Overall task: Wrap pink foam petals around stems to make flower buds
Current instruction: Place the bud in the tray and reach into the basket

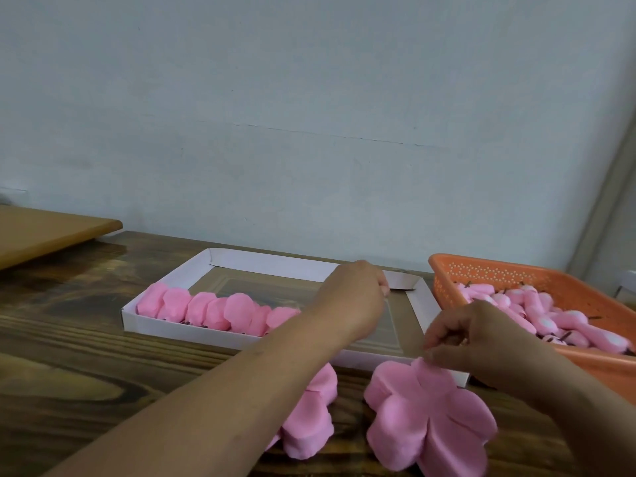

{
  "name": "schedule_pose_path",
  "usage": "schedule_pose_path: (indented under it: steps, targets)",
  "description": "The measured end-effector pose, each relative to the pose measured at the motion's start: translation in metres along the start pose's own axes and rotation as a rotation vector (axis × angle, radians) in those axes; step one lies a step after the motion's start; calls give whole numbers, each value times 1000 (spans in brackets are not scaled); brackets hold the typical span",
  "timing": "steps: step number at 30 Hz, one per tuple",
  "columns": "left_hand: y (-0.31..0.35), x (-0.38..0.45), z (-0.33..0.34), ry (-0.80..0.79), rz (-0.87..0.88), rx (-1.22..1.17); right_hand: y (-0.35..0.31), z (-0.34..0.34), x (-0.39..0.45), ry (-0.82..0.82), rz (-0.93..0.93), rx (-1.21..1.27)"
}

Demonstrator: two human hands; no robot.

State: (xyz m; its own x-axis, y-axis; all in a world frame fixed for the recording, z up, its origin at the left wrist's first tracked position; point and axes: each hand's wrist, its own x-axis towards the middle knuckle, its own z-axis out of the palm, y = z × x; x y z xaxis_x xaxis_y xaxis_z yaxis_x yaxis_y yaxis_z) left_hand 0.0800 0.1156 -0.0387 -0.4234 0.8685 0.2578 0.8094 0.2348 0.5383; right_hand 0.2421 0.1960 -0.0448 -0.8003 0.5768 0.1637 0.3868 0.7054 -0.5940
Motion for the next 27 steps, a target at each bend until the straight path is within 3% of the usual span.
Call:
schedule_pose_path:
  steps: [8,27]
  targets:
    - [-3,-14,4,35,13,-223,-3,18,-2,-101,-189,-281]
    - [-5,-26,10,-34,-4,-223,-3,30,0,-138,-206,-444]
